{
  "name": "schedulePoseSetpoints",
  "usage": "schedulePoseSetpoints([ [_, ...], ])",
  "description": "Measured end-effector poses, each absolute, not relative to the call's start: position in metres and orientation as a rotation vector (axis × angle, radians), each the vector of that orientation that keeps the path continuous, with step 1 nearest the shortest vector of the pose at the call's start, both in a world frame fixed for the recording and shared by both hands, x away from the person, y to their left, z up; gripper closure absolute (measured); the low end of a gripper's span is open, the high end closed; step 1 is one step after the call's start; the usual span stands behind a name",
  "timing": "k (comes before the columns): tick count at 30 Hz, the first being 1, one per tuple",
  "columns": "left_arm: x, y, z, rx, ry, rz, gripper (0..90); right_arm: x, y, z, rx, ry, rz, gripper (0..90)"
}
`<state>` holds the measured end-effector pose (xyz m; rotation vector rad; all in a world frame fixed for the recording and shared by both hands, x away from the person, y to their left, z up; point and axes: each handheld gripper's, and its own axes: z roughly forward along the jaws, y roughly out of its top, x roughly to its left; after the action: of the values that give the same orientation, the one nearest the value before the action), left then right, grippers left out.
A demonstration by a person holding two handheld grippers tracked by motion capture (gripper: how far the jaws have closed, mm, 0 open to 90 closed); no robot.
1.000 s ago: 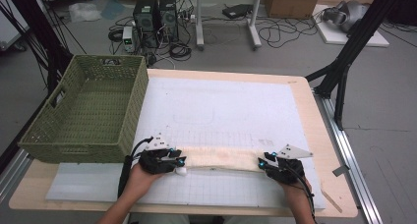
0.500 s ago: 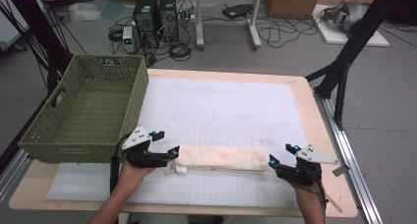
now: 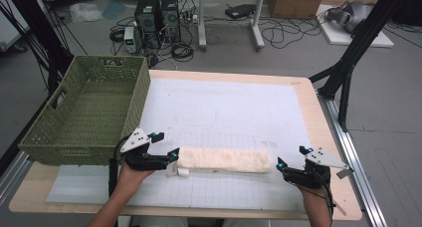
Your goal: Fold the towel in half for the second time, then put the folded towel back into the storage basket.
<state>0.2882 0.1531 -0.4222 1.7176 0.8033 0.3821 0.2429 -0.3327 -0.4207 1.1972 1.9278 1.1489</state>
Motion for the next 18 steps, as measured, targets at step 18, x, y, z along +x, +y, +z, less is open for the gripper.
schedulePoseSetpoints([
  [18, 0.2902, 0.1523, -0.4254, 1.737, 0.83, 0.364, 17.6, 0.2446, -0.3313, -0.4234, 1.202, 1.934, 1.139, 12.3],
])
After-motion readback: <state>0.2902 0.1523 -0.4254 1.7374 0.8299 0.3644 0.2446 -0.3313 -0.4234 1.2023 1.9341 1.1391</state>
